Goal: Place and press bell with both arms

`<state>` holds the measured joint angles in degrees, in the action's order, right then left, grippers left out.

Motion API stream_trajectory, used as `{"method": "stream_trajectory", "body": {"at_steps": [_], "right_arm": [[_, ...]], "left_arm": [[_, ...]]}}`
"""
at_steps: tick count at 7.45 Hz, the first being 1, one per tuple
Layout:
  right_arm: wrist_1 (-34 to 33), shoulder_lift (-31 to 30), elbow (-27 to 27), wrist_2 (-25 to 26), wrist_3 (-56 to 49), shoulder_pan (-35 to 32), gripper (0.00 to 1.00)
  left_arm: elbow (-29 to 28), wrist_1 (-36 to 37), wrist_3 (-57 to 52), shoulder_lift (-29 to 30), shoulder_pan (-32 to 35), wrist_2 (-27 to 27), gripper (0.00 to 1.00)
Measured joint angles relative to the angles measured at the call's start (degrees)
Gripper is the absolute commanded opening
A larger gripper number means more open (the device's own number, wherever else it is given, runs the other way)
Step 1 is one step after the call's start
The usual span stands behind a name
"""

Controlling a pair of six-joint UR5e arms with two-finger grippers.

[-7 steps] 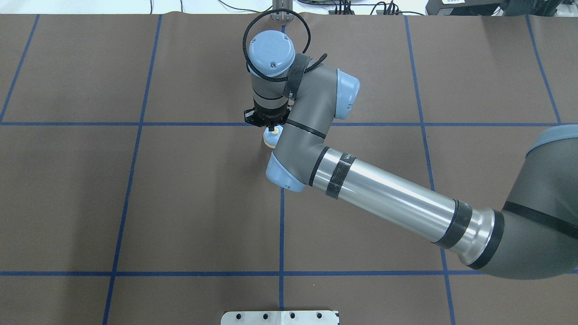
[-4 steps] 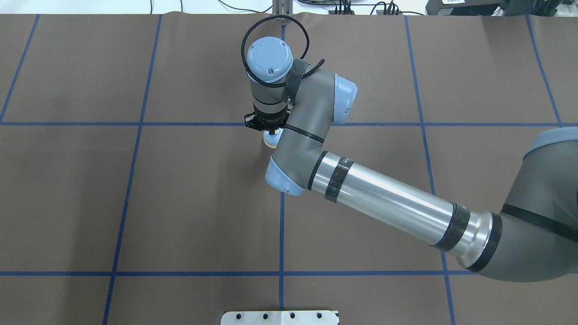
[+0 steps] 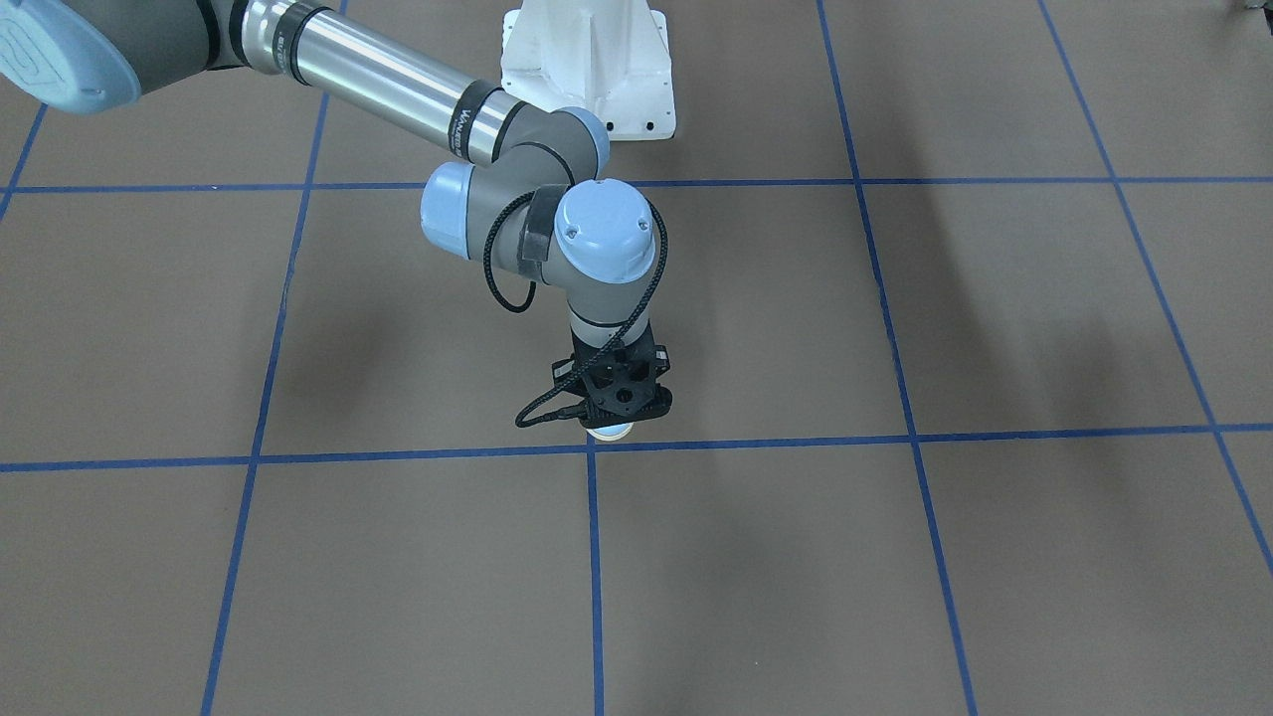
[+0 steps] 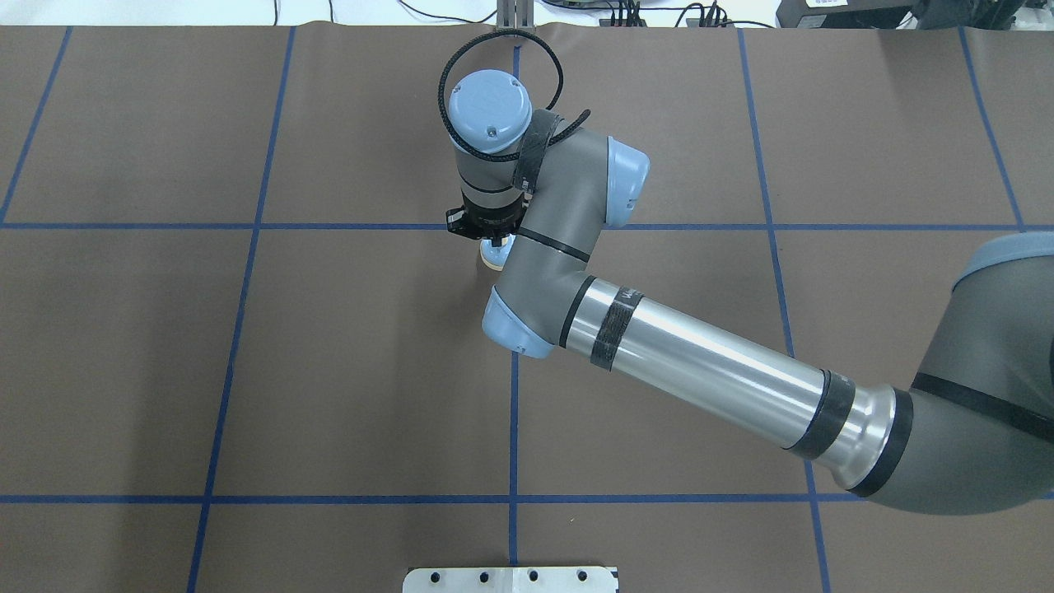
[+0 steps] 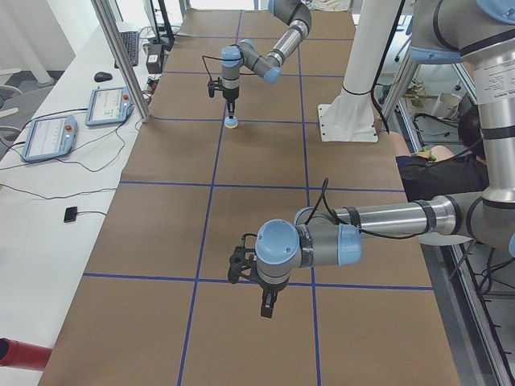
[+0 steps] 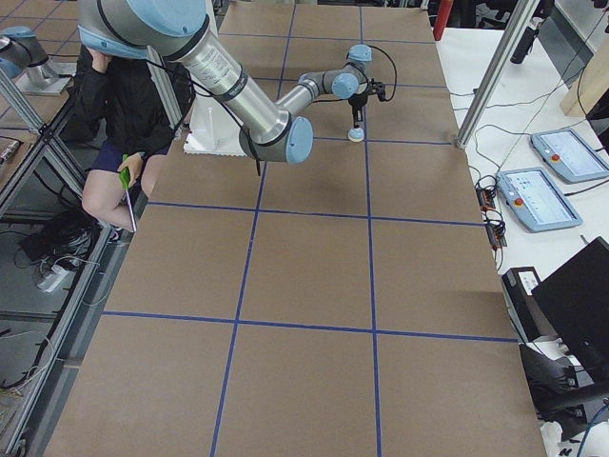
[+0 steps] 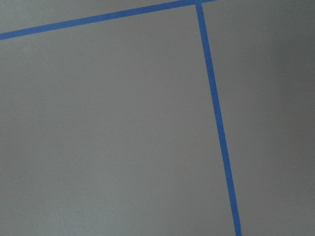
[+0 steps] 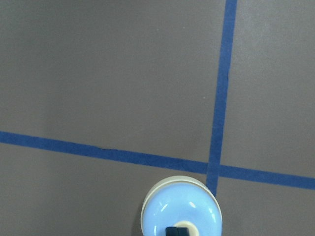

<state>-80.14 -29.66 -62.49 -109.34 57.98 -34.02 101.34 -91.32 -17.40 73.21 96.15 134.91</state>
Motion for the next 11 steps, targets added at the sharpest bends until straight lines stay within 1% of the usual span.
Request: {"method": "stream_trajectory", "body": {"at_steps": [2,3,4,5,6,7,8,9,11], "right_arm": [[-0.2,0.84,-0.4,-0.12,0.02,-0.26,0.0],[-0.32,1.32,-0.92,-0.44,0.01,-0.9,0.25],[-0.76,1.51,-1.72,-1.08,-0.08,-1.92,0.9],[-1.86,1.38,-2.92,-1.86,-0.24,-3.26,0.99],[-3.74,0.98,-4.72,-2.24,-0.37,-4.52,0.99],[-6.31,-0.32,-7.64,-2.63,-0.55,-6.1,0.99],[-8.17,-3.38,-12.08,-4.04,-1.29,-8.49,0.99],[-9.05,-7.77,-16.98,-6.34,-3.63,-11.4,0.99],[-10.3,-17.62,-25.33,-10.77,-13.95,-18.61,0.99]], "left_arm": [[0.0,0.0,0.02,0.0,0.0,0.0,1.0],[0.0,-0.02,0.27,0.0,0.0,0.0,1.0],[0.02,-0.06,0.88,0.02,0.0,0.0,1.0],[0.09,-0.1,1.85,0.09,-0.01,0.0,1.0],[0.2,-0.14,3.13,0.17,-0.05,0.0,1.0],[0.66,-0.18,4.63,0.3,-0.1,-0.02,1.0],[1.87,-0.16,6.8,0.53,-0.19,-0.1,1.0],[3.38,-0.02,9.39,1.08,-0.35,-0.19,1.0],[4.89,0.53,12.29,2.9,-1.01,-0.41,1.0]]}}
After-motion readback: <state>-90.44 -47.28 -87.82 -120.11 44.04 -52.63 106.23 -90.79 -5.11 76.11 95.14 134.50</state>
